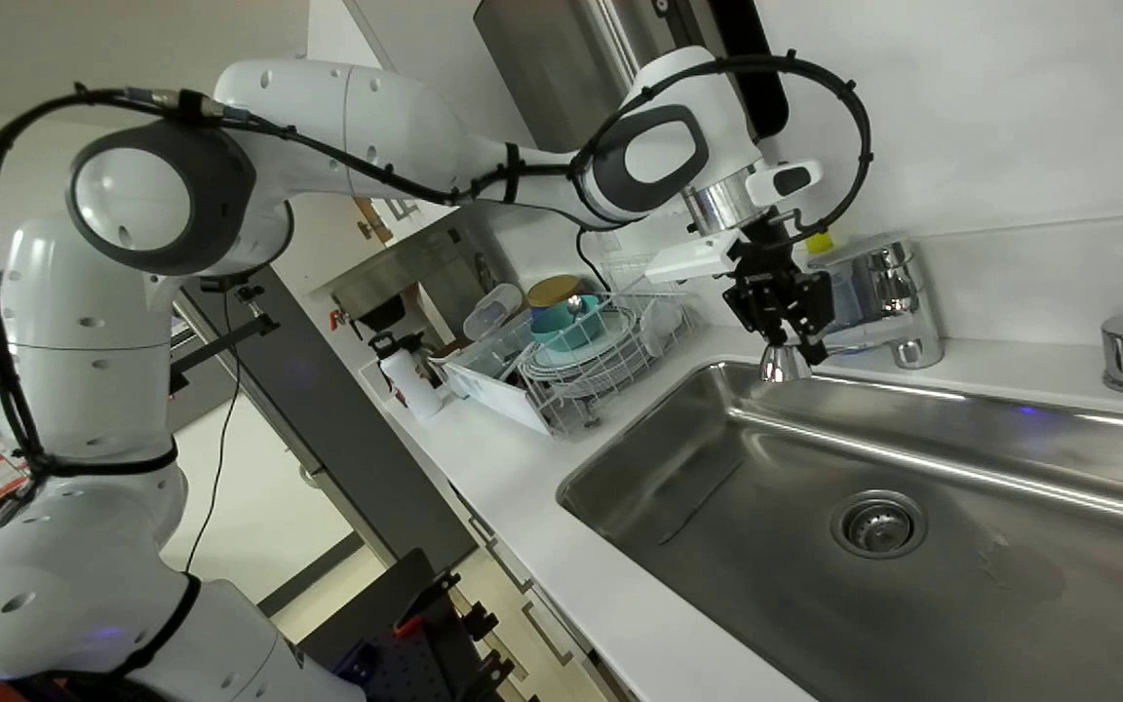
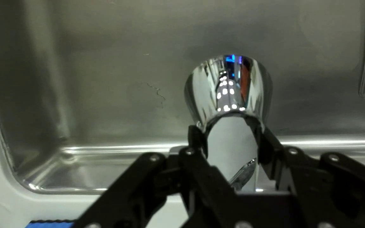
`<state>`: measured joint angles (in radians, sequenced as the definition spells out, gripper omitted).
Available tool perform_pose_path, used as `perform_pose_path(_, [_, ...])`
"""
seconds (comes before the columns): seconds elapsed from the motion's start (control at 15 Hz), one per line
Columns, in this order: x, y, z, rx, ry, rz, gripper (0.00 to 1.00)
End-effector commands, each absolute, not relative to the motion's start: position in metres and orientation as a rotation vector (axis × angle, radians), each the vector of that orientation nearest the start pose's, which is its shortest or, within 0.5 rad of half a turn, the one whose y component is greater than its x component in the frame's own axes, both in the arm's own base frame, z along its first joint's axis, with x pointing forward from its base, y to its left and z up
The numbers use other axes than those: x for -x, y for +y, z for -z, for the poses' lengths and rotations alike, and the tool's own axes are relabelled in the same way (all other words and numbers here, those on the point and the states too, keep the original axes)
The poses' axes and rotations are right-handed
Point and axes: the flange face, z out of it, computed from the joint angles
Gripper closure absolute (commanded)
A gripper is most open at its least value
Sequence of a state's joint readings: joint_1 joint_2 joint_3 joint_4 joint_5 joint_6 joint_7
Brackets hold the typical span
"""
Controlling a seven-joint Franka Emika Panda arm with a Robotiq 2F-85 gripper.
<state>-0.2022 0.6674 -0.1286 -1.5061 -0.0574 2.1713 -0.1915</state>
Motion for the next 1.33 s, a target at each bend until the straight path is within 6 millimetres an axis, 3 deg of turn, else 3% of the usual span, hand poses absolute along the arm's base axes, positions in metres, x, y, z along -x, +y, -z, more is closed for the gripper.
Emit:
perform_pose_path(0.0, [-0.688,-0.254,-0.262,3.252,0.143,-0.117,0.79])
perform_pose_path(0.6, [-0.689,-0.305,-0.250,3.260,-0.069,-0.112,0.79])
perform_pose_path(0.93, [-0.691,-0.324,-0.245,3.281,-0.103,-0.093,0.79])
perform_pose_path(1.2, [-0.693,-0.322,-0.246,3.279,-0.129,-0.096,0.79])
perform_pose_path(1.27, [-0.693,-0.289,-0.275,3.229,-0.301,-0.121,0.79])
